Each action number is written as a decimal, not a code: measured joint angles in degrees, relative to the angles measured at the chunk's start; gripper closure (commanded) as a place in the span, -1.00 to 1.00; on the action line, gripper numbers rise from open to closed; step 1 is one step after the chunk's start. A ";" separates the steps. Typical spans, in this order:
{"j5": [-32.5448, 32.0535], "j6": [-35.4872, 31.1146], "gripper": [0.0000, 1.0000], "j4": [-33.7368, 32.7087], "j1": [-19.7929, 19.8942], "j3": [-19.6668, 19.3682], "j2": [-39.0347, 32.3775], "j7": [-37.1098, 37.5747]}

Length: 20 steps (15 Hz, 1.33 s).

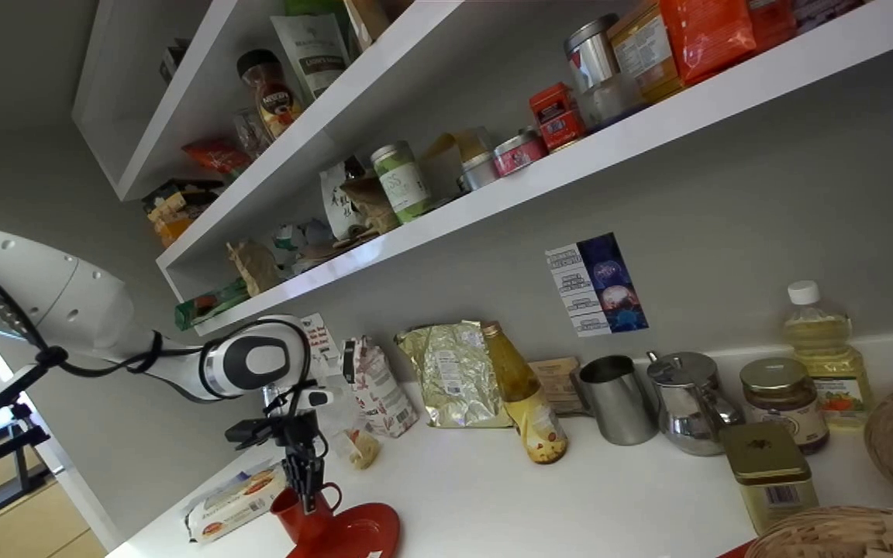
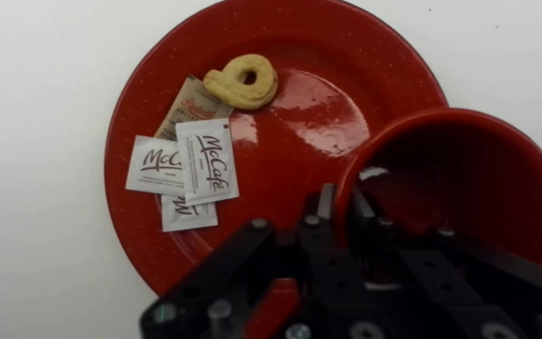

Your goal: Move the red mug to the left.

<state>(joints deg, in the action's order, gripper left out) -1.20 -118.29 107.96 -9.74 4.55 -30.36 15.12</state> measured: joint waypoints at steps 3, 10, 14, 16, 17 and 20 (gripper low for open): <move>-0.19 0.29 0.96 -0.68 -2.30 1.00 0.86 0.00; -0.94 3.36 0.96 -7.12 -8.41 3.09 -1.16 0.77; -0.92 3.62 0.95 -12.13 -11.63 3.66 -4.96 2.12; -0.93 4.25 0.96 -14.37 -12.74 3.65 -7.41 2.33; -0.93 4.54 0.96 -15.30 -13.07 3.64 -8.59 2.45; -0.93 5.12 0.96 -17.79 -13.27 3.53 -11.91 2.65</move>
<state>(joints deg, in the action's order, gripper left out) -2.13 -113.17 90.17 -23.00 8.09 -42.27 17.77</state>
